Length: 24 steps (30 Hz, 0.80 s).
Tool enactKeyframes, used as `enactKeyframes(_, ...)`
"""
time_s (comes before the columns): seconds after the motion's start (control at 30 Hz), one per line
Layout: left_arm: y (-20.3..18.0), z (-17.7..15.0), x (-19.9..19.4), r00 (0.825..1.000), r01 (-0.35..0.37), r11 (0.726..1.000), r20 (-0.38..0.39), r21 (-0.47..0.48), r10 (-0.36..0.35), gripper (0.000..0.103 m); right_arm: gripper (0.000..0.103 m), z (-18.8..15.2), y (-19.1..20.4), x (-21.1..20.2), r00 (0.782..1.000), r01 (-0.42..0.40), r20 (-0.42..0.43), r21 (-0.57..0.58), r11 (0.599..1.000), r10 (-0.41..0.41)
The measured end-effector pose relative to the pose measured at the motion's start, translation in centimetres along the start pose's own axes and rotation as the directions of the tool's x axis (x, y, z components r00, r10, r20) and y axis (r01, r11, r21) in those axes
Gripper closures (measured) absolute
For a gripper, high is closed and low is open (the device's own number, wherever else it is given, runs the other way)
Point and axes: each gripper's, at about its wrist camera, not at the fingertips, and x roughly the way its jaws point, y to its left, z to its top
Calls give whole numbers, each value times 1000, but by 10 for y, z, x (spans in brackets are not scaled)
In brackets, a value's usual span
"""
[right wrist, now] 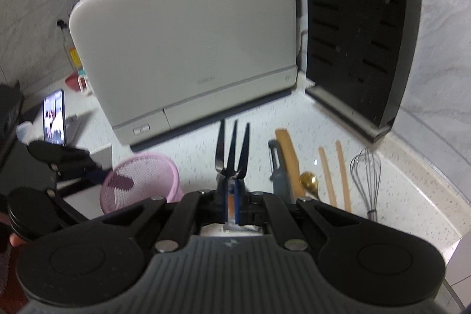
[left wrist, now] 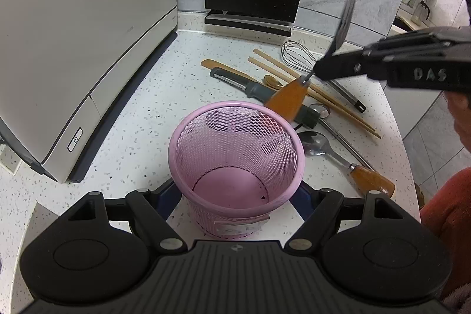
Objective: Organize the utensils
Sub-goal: 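Lift the fork with the right gripper and carry it over the pink cup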
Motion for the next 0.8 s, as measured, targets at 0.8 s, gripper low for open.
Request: enactKeyframes(0.8,-2,1,5,1000,25,1000,13,8,-25,13,103,24,27,-49,972,-79,220,-31,996,84)
